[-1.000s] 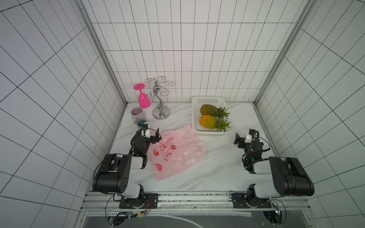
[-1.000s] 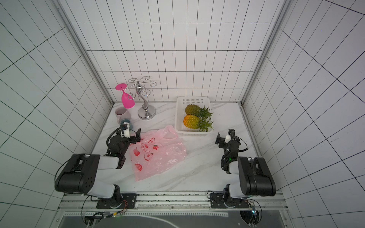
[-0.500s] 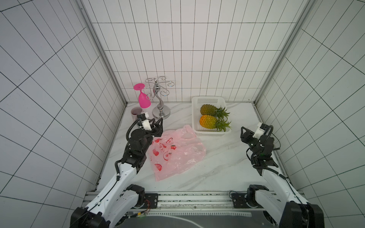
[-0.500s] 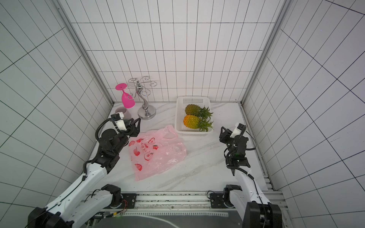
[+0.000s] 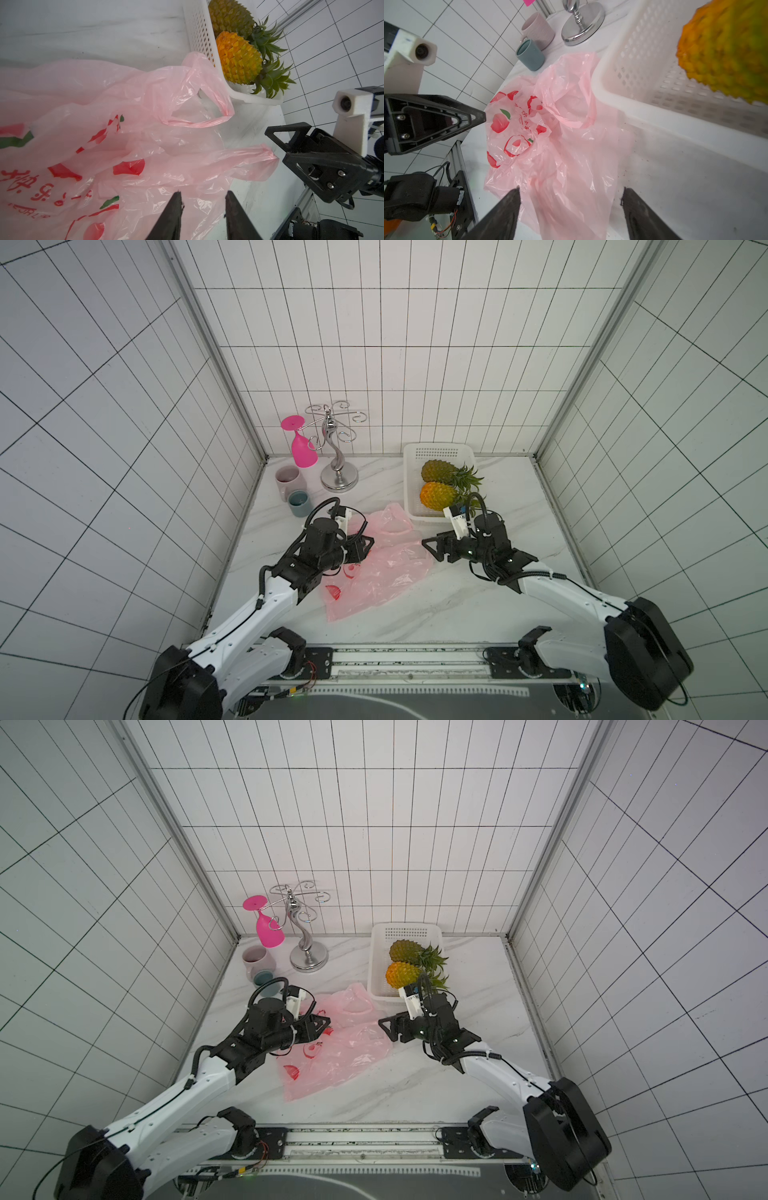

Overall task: Place the pineapple into a plastic bag & tie a knot
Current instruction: Pick up the plastic bag at the center of the board.

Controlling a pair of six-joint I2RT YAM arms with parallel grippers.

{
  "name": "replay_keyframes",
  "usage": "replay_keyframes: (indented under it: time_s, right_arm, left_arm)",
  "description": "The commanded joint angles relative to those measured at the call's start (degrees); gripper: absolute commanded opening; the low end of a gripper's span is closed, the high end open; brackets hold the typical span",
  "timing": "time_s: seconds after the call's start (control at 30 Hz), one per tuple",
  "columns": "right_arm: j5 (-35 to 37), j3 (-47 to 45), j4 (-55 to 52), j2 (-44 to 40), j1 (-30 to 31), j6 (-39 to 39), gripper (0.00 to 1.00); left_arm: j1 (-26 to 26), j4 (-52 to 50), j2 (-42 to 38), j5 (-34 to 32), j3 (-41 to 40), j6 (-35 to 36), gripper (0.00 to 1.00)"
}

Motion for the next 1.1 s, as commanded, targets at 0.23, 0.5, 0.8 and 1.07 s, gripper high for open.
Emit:
replay_keyframes:
  time_s: [0.23,0.5,0.8,1.07]
  right_arm:
    - [1.79,5.2,-2.32,1.82,8.13,-8.06,0.19]
    - [6.86,-1.72,-0.76,-2.78,15.17,-10.42,0.0]
    - [16.3,-6.93,2.27,-5.94,23.87,-14.77,0.0]
    - [26.44,-6.46,2.25,-2.34,32.12,-18.38,0.0]
  left_arm:
    - [-0.37,-1.66,4.48,1.83,0.05,-4.47,0.53]
    - [-1.42,-0.89,5.83,3.46,-2.28,-6.84,0.67]
    - [-1.37,5.18,8.71,5.1,-4.77,-11.04,0.69]
    - [-1.53,5.17,12.58,5.01,-4.39,-9.84,0.71]
